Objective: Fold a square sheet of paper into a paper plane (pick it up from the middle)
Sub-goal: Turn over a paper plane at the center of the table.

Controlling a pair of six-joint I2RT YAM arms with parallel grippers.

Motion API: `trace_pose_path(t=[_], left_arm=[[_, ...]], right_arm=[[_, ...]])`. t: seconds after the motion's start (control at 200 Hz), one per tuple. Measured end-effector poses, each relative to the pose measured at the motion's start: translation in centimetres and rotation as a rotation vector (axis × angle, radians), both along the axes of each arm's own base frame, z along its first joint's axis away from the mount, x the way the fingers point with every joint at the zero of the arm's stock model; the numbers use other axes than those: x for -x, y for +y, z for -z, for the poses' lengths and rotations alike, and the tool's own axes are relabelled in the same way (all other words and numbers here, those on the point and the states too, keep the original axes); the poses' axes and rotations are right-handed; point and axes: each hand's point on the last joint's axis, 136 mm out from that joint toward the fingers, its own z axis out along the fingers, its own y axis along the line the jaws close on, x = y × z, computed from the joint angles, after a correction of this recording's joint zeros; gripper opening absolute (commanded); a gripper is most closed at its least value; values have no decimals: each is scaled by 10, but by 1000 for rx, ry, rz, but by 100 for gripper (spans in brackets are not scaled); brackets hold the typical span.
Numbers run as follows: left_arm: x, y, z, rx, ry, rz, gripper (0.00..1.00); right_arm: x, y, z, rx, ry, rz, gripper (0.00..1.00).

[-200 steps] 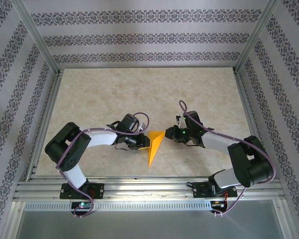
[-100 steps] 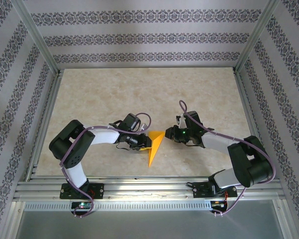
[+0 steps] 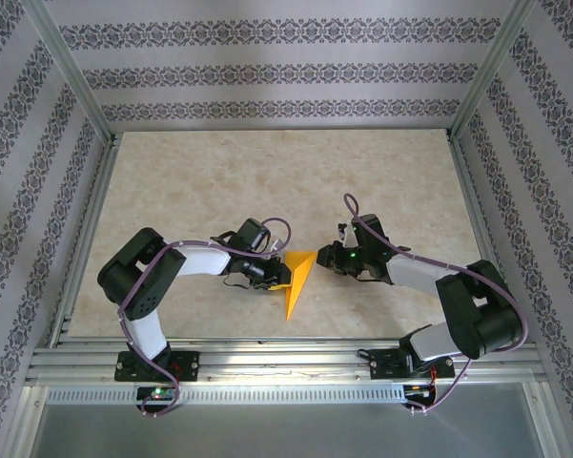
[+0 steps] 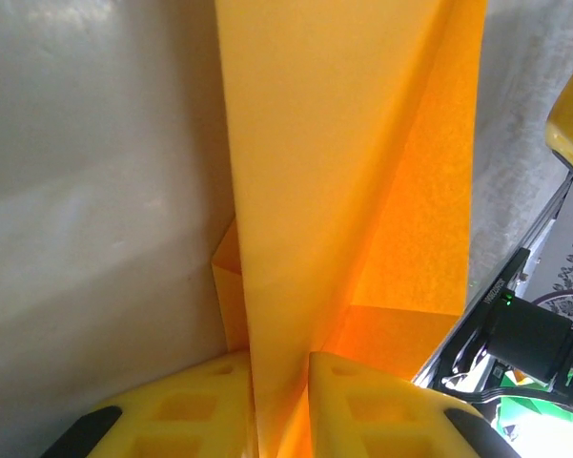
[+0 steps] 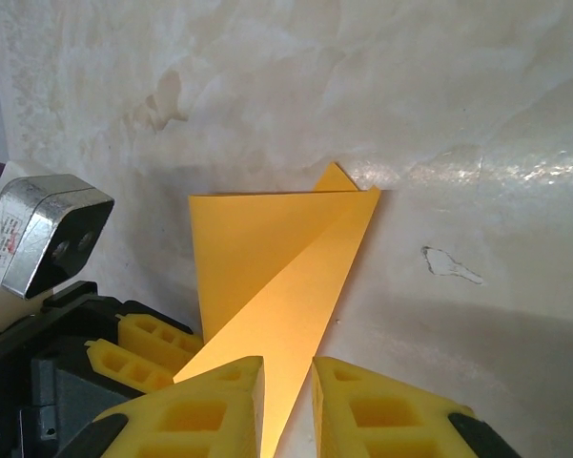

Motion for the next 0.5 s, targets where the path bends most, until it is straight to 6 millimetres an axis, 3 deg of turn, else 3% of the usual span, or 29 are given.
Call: trace_pose_path(t=[0.11,0.315,0.5], left_arm=[[-1,-2,0,8,-3,0,19],[-5,-5,-4,30,-15,-13,0],[-8,-3,-18,60,-69,-40,0]], right_arm=[[0,0,0,-2,4,4,21],[-1,-1,1,5,1,13,21],[1,-11,-4,21,-27,68,29]])
